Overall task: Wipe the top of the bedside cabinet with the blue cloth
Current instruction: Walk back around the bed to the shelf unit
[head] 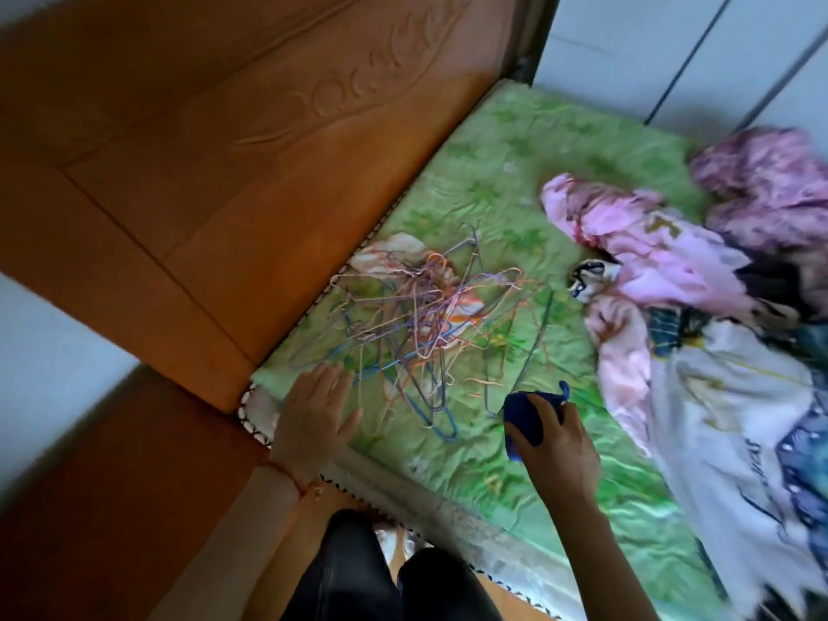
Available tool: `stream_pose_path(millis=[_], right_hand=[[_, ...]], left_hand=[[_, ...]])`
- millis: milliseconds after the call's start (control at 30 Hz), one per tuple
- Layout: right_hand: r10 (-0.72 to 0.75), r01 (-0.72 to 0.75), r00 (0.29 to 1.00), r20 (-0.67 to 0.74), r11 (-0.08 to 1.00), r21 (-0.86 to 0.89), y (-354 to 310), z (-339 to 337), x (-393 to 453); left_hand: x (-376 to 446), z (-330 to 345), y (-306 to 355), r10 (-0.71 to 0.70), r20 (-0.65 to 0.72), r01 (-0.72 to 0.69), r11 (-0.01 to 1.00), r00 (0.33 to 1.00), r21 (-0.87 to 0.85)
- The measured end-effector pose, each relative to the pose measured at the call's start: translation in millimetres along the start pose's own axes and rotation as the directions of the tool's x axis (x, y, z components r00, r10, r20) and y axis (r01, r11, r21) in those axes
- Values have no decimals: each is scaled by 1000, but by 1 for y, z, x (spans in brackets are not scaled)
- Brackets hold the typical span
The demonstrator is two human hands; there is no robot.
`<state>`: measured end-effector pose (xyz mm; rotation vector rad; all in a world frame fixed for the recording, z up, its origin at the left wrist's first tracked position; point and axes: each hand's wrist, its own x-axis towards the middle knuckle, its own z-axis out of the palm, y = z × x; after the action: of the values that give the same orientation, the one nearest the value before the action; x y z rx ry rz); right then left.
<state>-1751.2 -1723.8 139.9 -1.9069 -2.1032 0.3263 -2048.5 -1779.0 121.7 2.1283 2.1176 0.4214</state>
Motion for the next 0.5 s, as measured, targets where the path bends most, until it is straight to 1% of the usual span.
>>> stream_pose_path(millis=[67,133,267,367,500], right_hand=[[110,-110,993,-38,994,-3,24,-10,-14],[235,-236,969,-82,972,2,45,-18,-32],[436,-442,886,-160,897,2,76,-34,-76],[532,-541,819,-216,841,18,94,-43,-112],[644,-655,729,-230,755,36,122,-54,-157]], left_hand=[[19,9,17,106,10,-106,994,994,-3],[35,18,37,210,10,-210,978,978,-2],[52,32,78,420,81,-419,908,904,-23],[57,40,109,530,111,-528,848,840,-50],[53,48,157,634,123,-632,772,763,-59]])
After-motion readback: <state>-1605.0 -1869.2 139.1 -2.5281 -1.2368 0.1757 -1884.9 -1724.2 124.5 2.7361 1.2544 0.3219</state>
